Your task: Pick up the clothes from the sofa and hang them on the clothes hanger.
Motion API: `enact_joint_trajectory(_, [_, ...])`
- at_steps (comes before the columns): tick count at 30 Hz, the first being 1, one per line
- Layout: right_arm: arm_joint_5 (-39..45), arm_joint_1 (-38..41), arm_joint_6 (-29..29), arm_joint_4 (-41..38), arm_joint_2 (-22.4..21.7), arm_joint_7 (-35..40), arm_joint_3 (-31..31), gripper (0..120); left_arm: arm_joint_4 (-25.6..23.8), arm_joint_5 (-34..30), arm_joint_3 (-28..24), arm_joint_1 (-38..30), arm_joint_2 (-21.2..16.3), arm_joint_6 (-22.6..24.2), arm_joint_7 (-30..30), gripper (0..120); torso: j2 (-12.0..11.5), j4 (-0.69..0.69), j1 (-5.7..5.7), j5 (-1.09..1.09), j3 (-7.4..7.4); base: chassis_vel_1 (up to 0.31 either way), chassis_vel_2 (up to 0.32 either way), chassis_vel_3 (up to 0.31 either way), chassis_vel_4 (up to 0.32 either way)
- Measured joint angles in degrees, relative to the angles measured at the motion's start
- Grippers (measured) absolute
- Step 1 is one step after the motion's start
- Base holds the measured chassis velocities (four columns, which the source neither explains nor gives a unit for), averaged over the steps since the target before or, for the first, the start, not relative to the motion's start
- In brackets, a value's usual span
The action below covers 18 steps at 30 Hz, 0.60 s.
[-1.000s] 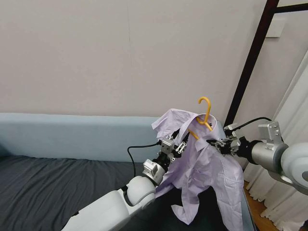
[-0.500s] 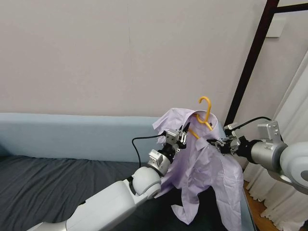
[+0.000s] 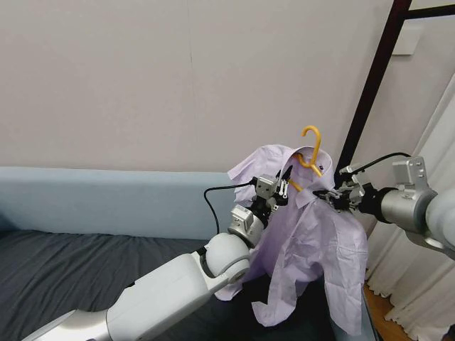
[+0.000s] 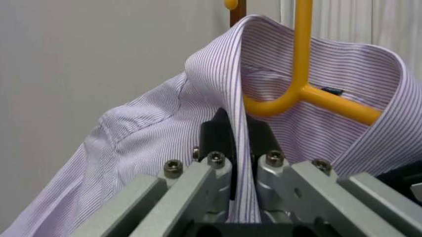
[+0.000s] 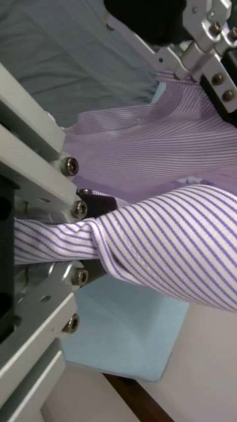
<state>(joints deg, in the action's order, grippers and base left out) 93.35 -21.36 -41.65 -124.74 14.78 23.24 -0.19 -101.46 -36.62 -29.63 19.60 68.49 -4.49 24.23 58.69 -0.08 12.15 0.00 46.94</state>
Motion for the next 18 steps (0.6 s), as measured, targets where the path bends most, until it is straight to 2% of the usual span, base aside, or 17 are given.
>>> enact_joint_trajectory(2, [0.04, -0.3, 0.0, -0.1, -0.08, 0.1, 0.14, 3, -0.31, -0.04, 0.0, 0.19, -0.05, 0.78, 0.5, 3, 0.0, -0.01, 0.0, 0.0, 0.0, 0.0, 0.0, 0.0, 0.0])
enact_joint_trajectory(3, [0.19, -0.84, -0.01, -0.31, -0.22, 0.22, 0.53, 3, -1.03, -0.05, -0.01, 0.76, -0.34, 2.84, 1.64, 10, 0.0, -0.02, 0.0, 0.0, 0.0, 0.0, 0.0, 0.0, 0.0])
enact_joint_trajectory(5, [0.47, -1.22, -0.01, -0.48, -0.34, 0.26, 0.9, 3, -1.56, 0.4, 0.06, 1.34, -0.94, 4.15, 2.5, 16, 0.0, -0.02, 0.0, 0.0, 0.0, 0.0, 0.0, 0.0, 0.0])
enact_joint_trajectory(6, [0.47, -1.22, -0.01, -0.48, -0.34, 0.26, 0.9, 3, -1.56, 0.4, 0.06, 1.34, -0.94, 4.15, 2.5, 16, 0.0, -0.02, 0.0, 0.0, 0.0, 0.0, 0.0, 0.0, 0.0])
enact_joint_trajectory(10, [0.65, -1.42, 0.07, -0.16, -0.14, 0.42, 1.36, 3, -5.1, 0.93, 0.61, 2.56, -4.46, 5.19, 3.03, 36, 0.01, -0.01, 0.0, -0.01, 0.0, 0.0, 0.0, 0.0, 0.0])
enact_joint_trajectory(12, [0.65, -1.42, 0.09, -0.05, -0.07, 0.47, 1.37, 3, -5.8, 0.88, 0.7, 2.84, -5.02, 5.08, 2.85, 38, 0.01, -0.01, 0.0, -0.01, 0.0, 0.0, 0.0, 0.0, 0.0])
enact_joint_trajectory(14, [0.55, -1.51, 0.3, 0.82, 0.43, 0.66, 1.39, 3, -10.35, 0.1, 1.02, 5.05, -8.54, 4.7, 1.77, 49, 0.01, -0.01, 0.0, -0.01, 0.0, 0.0, 0.0, 0.0, 0.0])
enact_joint_trajectory(16, [0.49, -1.55, 0.41, 0.98, 0.49, 0.66, 1.43, 3, -11.15, 0.05, 1.12, 5.6, -9.34, 4.56, 1.6, 52, 0.01, -0.01, 0.0, -0.01, 0.0, 0.0, 0.0, 0.0, 0.0])
enact_joint_trajectory(18, [0.34, -1.65, 0.69, 1.66, 0.62, 0.69, 1.69, 3, -14.35, -0.05, 1.67, 8.19, -12.57, 4.03, 0.67, 63, 0.01, 0.0, 0.0, -0.01, 0.0, 0.0, 0.0, 0.0, 0.0])
